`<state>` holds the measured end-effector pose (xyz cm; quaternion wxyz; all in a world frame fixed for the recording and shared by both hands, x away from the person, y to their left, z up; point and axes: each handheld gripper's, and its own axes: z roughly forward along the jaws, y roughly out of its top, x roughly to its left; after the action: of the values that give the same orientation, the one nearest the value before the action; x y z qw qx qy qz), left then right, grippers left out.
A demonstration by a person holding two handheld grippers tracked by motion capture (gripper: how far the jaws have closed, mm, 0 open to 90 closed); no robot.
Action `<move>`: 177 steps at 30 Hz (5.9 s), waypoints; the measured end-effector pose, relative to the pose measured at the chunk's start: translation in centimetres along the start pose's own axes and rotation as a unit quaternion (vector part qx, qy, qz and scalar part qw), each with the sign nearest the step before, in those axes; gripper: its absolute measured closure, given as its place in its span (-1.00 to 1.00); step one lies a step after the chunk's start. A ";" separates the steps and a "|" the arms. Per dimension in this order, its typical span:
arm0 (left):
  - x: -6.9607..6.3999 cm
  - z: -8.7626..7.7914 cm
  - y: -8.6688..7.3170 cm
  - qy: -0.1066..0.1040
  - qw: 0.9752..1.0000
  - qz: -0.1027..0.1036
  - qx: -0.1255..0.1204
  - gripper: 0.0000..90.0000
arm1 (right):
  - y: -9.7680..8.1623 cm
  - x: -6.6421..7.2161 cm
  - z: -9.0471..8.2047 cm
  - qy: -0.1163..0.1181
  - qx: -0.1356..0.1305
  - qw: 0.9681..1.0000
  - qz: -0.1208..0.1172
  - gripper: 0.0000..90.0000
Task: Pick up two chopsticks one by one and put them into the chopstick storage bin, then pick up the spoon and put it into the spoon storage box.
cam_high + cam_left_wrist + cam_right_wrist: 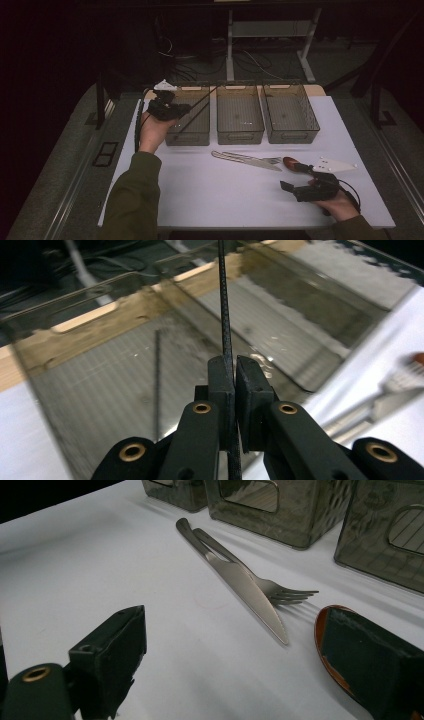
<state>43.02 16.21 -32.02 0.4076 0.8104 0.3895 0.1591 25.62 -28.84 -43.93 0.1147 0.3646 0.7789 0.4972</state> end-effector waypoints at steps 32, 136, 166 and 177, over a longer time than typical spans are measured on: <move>2.8 6.3 -1.8 0.084 0.989 -0.026 0.121 0.90 | 0.1 -0.2 -0.3 0.002 -0.010 1.000 0.005 -0.75; -10.4 -2.6 -16.3 -0.146 0.985 0.076 -0.055 -1.00 | 2.0 -1.6 -1.7 0.003 0.046 0.999 -0.011 -0.74; -10.3 -2.2 -16.4 -0.151 0.984 0.078 -0.049 -1.00 | 4.4 -8.2 0.3 -0.032 0.079 0.996 0.032 -0.55; -10.3 -2.2 -16.5 -0.151 0.984 0.079 -0.048 -1.00 | 3.3 -8.3 0.9 -0.023 0.129 0.991 0.041 -0.20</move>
<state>26.85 15.55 -42.96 0.4863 0.8327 0.2506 0.0851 33.47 -33.07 -43.10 0.0645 0.4194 0.8179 0.3885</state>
